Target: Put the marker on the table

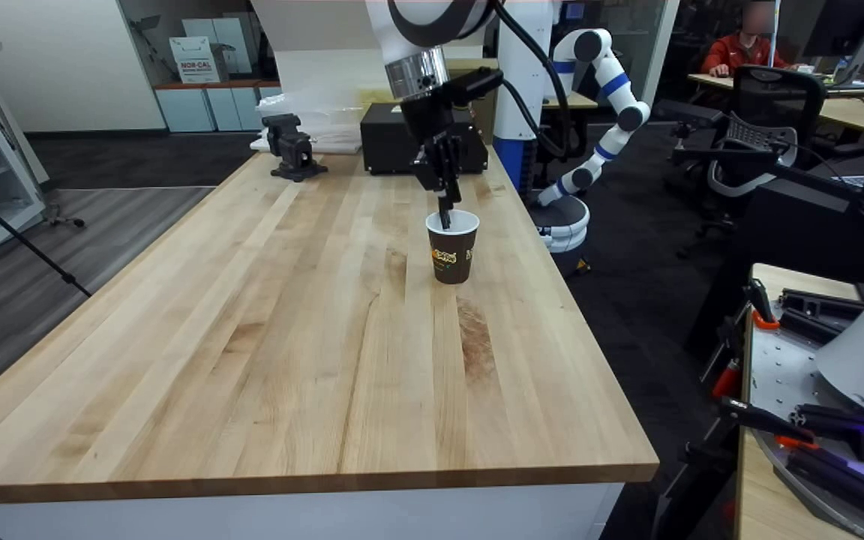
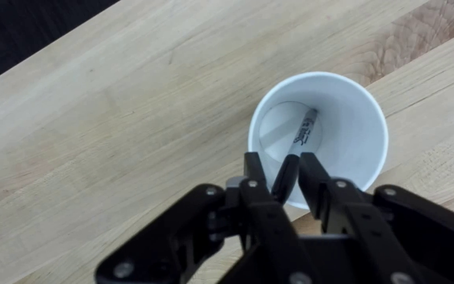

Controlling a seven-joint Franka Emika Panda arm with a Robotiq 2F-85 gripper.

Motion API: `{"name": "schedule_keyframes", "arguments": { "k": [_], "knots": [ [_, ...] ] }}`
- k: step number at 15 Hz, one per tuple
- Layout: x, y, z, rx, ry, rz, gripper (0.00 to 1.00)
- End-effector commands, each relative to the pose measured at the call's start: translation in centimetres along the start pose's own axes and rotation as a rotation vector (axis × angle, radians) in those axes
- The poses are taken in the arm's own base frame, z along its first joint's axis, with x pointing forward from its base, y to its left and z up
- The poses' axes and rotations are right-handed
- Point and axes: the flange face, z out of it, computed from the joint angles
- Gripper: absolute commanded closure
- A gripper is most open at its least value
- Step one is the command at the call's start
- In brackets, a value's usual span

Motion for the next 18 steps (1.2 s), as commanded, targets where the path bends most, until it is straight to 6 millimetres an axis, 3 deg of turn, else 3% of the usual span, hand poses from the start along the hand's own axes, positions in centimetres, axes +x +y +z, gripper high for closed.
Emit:
{"name": "schedule_keyframes", "arguments": {
  "k": [1, 4, 5, 7, 13, 18],
  "knots": [
    [0.6, -0.3, -0.1, -0.009, 0.001, -0.004, 0.39],
    [1.0, -0.4, -0.2, -0.007, 0.025, 0.001, 0.2],
    [1.0, -0.4, -0.3, -0.008, 0.033, 0.002, 0.63],
    [1.0, -0.4, -0.5, -0.011, 0.042, 0.001, 0.6],
    [1.0, -0.2, -1.0, -0.008, 0.043, -0.004, 0.99],
    [1.0, -0.3, -1.4, -0.01, 0.041, -0.01, 0.98]
  ]
}}
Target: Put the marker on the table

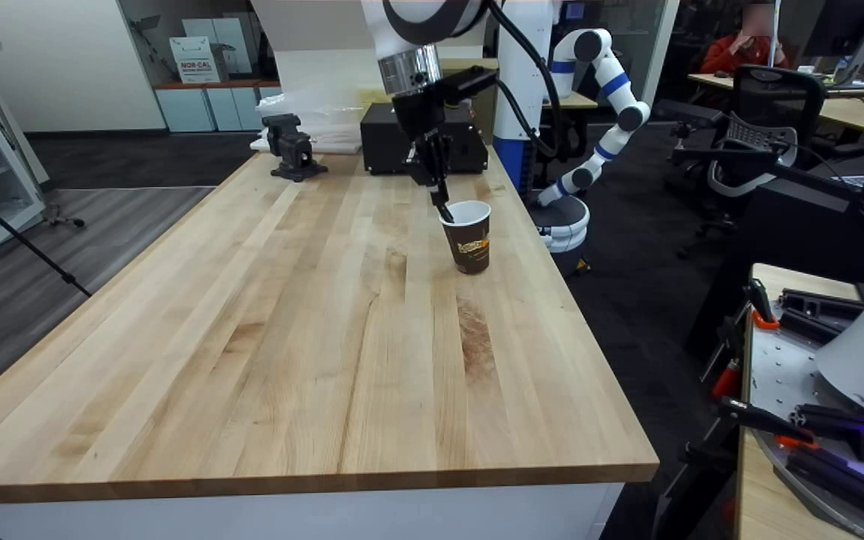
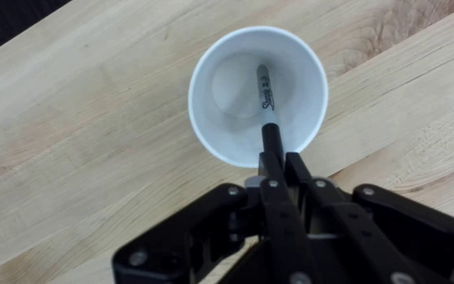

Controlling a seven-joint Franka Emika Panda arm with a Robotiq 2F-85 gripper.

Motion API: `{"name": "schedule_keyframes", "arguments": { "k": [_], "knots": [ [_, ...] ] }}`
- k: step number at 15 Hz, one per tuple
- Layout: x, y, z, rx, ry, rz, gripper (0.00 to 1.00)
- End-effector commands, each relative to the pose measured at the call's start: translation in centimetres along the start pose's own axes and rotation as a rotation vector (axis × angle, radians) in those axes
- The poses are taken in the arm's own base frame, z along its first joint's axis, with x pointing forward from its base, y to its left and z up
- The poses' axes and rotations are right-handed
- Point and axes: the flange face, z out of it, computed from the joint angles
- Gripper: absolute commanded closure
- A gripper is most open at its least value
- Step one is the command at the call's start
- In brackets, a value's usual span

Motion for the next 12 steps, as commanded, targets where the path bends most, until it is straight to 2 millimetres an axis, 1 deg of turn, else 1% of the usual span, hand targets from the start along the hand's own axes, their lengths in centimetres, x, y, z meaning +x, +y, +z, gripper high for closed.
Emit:
{"name": "schedule_keyframes", "arguments": {
  "k": [1, 5, 7, 10, 12],
  "knots": [
    [0.1, 0.0, -0.6, -0.013, -0.003, -0.008, 0.98],
    [-0.4, 0.1, -1.3, -0.016, -0.011, -0.014, 0.98],
    [-1.0, 0.2, -2.1, -0.018, -0.017, -0.023, 0.98],
    [-2.3, 0.5, -3.9, -0.046, -0.038, -0.046, 0.98],
    [-3.7, 0.8, -5.8, -0.074, -0.046, -0.06, 0.98]
  ]
}}
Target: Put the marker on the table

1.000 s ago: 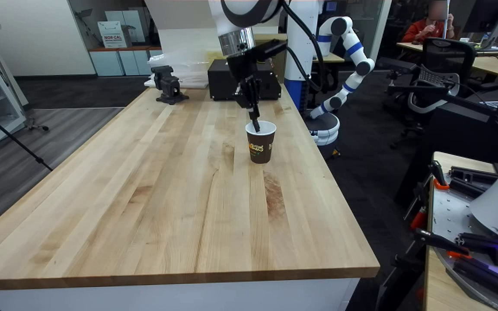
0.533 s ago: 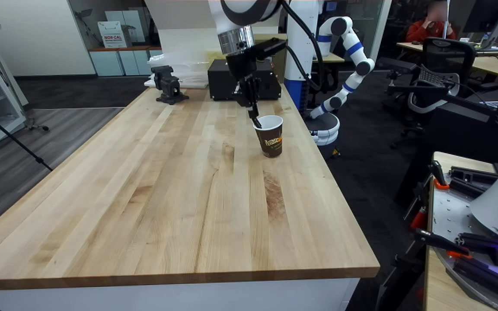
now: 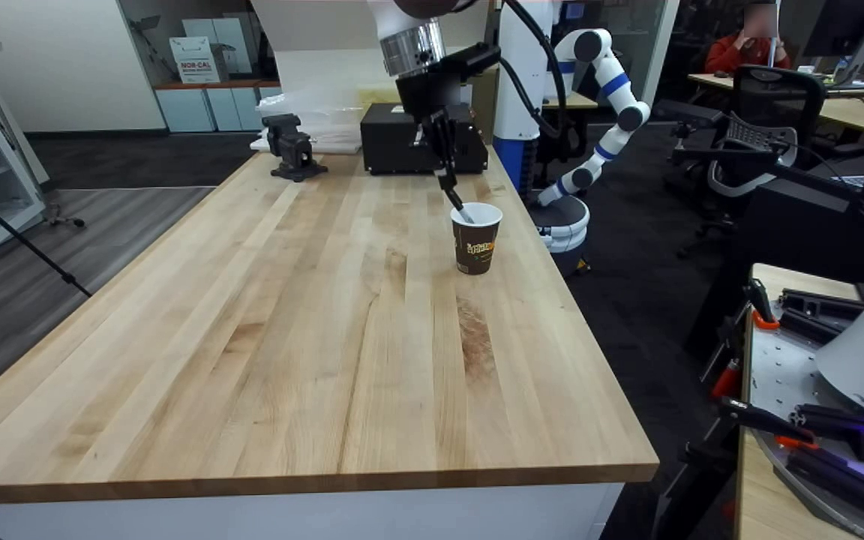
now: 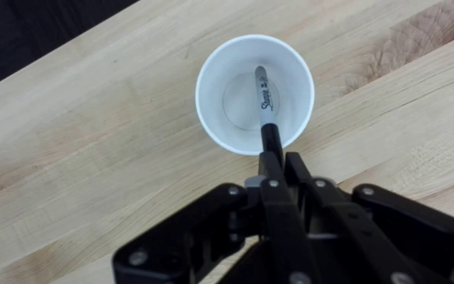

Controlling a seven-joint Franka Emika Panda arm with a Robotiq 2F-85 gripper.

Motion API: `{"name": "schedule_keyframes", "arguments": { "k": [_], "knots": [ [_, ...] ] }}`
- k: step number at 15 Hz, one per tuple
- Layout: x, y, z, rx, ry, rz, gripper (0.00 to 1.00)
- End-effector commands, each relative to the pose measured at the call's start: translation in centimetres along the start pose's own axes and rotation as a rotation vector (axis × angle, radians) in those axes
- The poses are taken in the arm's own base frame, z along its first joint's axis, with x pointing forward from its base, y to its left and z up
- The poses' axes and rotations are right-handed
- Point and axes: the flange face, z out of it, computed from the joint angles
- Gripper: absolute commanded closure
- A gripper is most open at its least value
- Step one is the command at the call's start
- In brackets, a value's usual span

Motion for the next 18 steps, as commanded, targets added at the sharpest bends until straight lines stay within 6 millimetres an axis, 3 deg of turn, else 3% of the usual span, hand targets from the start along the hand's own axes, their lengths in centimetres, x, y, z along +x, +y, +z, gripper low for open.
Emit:
{"name": "schedule_keyframes", "arguments": {
  "k": [1, 3, 4, 7, 9, 13, 18],
  "knots": [
    [-3.2, 0.6, -4.4, -0.06, -0.012, -0.027, 0.98],
    [-4.8, 0.6, -7.3, -0.076, 0.039, -0.026, 0.98],
    [-5.6, -0.4, -9.1, -0.072, 0.092, -0.035, 0.98],
    [-7.7, -5.1, -13.2, -0.061, 0.197, -0.098, 0.98],
    [-9.1, -9.4, -14.8, -0.064, 0.242, -0.171, 0.98],
    [-11.1, -17.4, -15.2, -0.051, 0.27, -0.313, 0.98],
    [-12.2, -23.6, -12.7, -0.027, 0.255, -0.429, 0.98]
  ]
}}
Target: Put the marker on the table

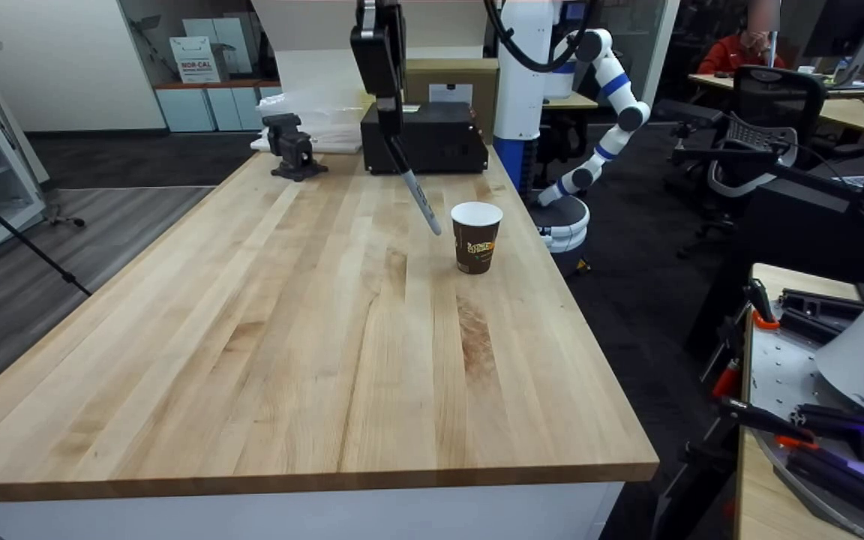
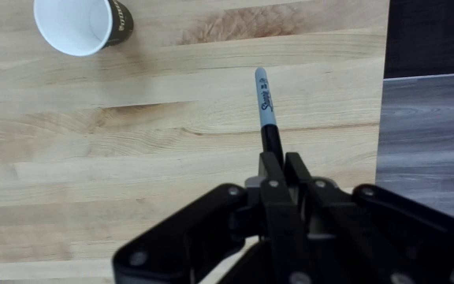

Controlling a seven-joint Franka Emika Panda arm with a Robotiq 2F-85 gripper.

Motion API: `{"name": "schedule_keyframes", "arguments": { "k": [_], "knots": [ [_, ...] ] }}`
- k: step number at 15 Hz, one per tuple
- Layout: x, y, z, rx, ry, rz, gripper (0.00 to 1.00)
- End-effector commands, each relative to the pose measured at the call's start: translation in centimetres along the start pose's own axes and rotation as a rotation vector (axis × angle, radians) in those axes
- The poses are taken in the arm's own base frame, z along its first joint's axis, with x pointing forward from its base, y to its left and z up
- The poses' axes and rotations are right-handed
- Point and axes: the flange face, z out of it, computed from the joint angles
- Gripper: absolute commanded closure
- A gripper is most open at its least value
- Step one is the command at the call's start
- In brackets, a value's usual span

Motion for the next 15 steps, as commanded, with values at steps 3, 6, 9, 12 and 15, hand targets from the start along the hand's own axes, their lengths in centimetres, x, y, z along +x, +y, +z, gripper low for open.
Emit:
{"name": "schedule_keyframes", "arguments": {
  "k": [3, 6, 9, 12, 15],
  "knots": [
    [-0.2, -5.1, 2.4, 0.017, -0.008, -0.087, 0.98],
    [0.4, -7.3, 4.3, 0.007, -0.014, -0.118, 0.98],
    [1.1, -8.6, 6.2, -0.019, -0.011, -0.138, 0.98],
    [2.2, -9.0, 8.2, -0.061, 0.0, -0.14, 0.98],
    [3.0, -8.6, 9.9, -0.096, 0.005, -0.136, 0.98]
  ]
}}
